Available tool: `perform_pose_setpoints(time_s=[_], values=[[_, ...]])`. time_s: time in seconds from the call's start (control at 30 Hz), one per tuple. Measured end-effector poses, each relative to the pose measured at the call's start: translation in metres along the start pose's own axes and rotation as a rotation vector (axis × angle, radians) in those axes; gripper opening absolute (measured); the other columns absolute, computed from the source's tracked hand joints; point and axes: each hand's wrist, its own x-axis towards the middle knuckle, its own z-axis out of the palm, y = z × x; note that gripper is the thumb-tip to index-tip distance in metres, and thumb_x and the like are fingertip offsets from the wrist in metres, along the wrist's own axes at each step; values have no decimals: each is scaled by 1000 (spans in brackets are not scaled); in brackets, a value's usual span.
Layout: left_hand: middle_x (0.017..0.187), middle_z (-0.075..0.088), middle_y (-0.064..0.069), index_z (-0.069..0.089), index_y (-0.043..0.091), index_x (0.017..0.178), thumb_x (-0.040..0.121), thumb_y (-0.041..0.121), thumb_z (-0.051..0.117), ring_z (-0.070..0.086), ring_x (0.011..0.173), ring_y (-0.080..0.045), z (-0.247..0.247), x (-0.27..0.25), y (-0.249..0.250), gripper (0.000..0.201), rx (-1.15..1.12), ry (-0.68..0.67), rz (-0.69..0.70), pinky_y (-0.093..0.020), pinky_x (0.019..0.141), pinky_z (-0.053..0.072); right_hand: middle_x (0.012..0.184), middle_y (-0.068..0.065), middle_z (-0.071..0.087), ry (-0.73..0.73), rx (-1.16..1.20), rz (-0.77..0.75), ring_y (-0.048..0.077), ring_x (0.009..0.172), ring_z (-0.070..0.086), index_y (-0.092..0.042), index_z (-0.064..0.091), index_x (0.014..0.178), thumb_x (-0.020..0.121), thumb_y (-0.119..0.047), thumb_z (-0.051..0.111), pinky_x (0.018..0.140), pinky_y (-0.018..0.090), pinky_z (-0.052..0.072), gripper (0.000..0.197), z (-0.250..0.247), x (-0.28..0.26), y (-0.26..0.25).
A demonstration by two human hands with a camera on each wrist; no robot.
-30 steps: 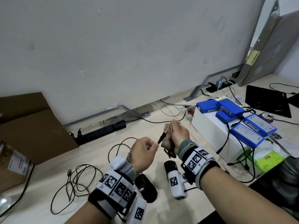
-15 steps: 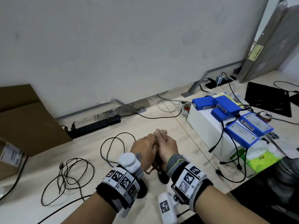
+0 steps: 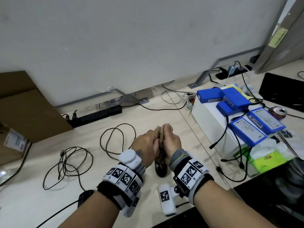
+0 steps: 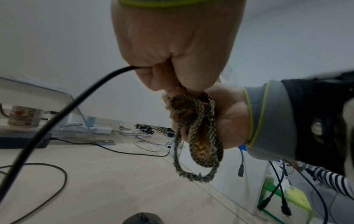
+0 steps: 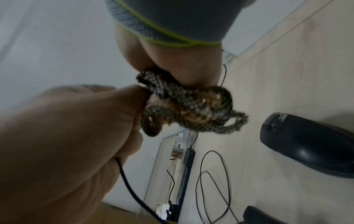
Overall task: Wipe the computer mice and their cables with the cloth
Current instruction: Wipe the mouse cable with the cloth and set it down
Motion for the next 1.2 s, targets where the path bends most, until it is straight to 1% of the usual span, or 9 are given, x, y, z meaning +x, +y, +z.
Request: perform_pose_setpoints(time_s=[0.13, 0.3, 0.43, 0.6, 0.73, 0.87, 0.97, 1.03, 1.2], values=[[79, 65, -14, 54, 6, 88, 90, 17, 53, 58, 73, -34, -1, 2, -6, 11, -34, 23, -3, -30, 60, 28, 79, 7, 73, -123, -142, -140, 25, 78, 70, -13, 70, 81, 88, -44, 62, 76, 42, 57, 33, 1, 2, 14], [75, 65, -15, 55, 7, 83, 87, 15, 57, 58, 70, -35, 4, 4, -6, 10, -101, 1, -6, -34, 59, 37, 57, -2, 62, 43, -248, -111, 15, 55, 56, -13, 62, 61, 89, -42, 56, 62, 28, 48, 41, 6, 14, 0], [73, 66, -7, 58, 8, 82, 89, 21, 59, 57, 68, -25, 8, 10, -12, 14, -154, -7, -63, -36, 63, 43, 66, 8, 65, 176, -73, 72, 24, 58, 60, -10, 60, 66, 91, -41, 49, 58, 29, 49, 42, 6, 23, -6], [52, 46, 6, 61, 13, 74, 95, 19, 54, 34, 44, -8, 21, 8, -33, 23, -705, -94, -526, -22, 46, 26, 68, 13, 68, 110, 268, 172, 26, 53, 66, -11, 62, 71, 93, -54, 50, 65, 40, 55, 49, -9, 32, 3], [56, 39, -1, 56, 9, 74, 98, 14, 48, 24, 40, -8, 29, 9, -41, 26, -1067, -171, -753, -15, 38, 16, 89, 24, 68, -121, 280, 234, 33, 77, 68, 3, 65, 100, 93, -57, 45, 79, 45, 55, 63, -15, 25, 17], [52, 41, -2, 50, 11, 64, 98, 18, 51, 26, 37, -9, 42, 9, -40, 34, -927, -261, -656, -18, 38, 21, 79, 15, 72, -16, -131, 7, 33, 75, 70, -12, 69, 80, 74, -62, 66, 75, 52, 58, 51, -9, 30, 37], [56, 57, 6, 60, 14, 72, 93, 21, 59, 46, 47, -8, 54, 6, -49, 22, -537, -235, -446, -24, 51, 38, 55, 0, 62, 89, -220, -59, 8, 49, 59, -12, 61, 61, 88, -43, 62, 55, 19, 53, 42, -17, 38, 38], [60, 58, 9, 60, 18, 72, 90, 22, 62, 52, 58, -10, 58, 2, -59, 18, -355, -192, -363, -25, 58, 38, 54, -4, 58, 165, -264, -83, 9, 49, 55, -14, 57, 58, 93, -32, 60, 49, 14, 44, 39, -24, 44, 39], [77, 61, 1, 65, 12, 91, 92, 22, 58, 54, 71, -17, 56, -11, -121, 11, -280, -33, -652, -25, 62, 36, 74, 5, 63, 211, -385, -99, 23, 72, 59, -10, 59, 71, 92, -39, 58, 70, 28, 44, 36, -32, 63, 54]])
